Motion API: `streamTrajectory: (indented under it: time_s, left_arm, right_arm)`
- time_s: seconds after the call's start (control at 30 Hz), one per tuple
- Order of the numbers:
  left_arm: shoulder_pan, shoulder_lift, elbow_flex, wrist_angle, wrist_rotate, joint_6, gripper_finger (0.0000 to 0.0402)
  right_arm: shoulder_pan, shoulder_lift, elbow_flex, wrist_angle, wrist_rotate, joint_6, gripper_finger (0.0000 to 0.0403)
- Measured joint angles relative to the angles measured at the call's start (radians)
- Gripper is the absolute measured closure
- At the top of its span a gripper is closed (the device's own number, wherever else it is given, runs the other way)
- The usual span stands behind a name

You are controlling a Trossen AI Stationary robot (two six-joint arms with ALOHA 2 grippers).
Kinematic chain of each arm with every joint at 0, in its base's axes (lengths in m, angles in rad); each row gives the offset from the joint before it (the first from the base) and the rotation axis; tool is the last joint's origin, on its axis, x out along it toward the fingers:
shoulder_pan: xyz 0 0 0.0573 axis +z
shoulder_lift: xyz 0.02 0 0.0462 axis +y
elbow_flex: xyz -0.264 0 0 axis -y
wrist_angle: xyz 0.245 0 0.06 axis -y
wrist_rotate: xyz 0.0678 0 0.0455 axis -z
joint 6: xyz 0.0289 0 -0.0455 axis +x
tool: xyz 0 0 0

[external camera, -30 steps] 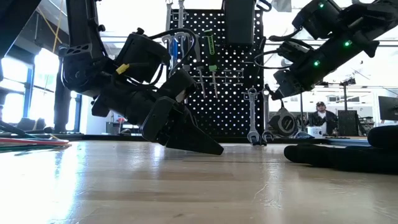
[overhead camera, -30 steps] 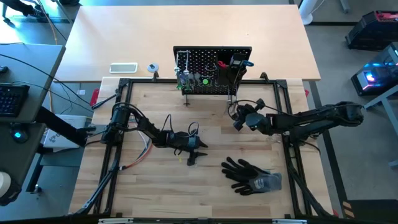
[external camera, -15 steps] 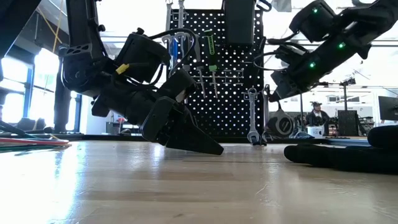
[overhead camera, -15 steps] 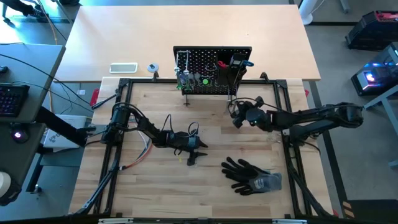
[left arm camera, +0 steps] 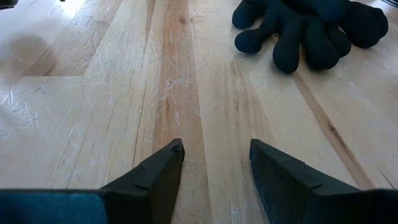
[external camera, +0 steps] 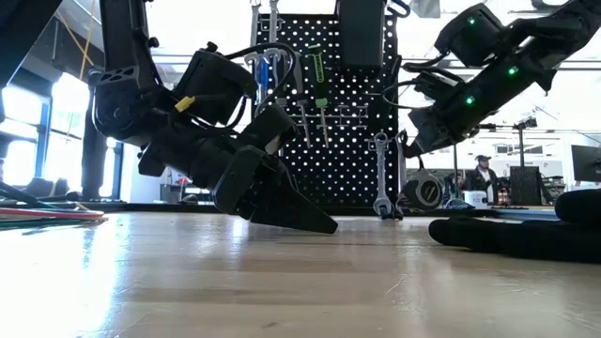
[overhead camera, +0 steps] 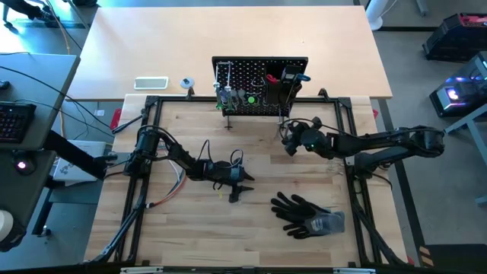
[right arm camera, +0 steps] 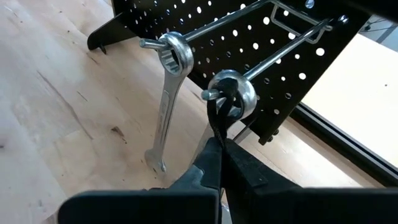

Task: Hang tools onto peg board
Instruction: Hang the gray tape measure on the peg board

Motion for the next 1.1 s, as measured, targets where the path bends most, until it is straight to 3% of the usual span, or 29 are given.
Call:
streamTrajectory:
  time_s: [0.8, 1.1]
  left_arm:
    - [0.000, 0.000, 0.000, 0.000, 0.000, 0.000, 0.0220]
    - [0.000, 0.000, 0.000, -0.001, 0.000, -0.005, 0.0220]
  right_arm:
    - [0.000, 0.000, 0.000, -0.024, -0.033, 0.000, 0.0399]
    - [0.001, 0.000, 0.000, -0.035, -0.030, 0.019, 0.0309]
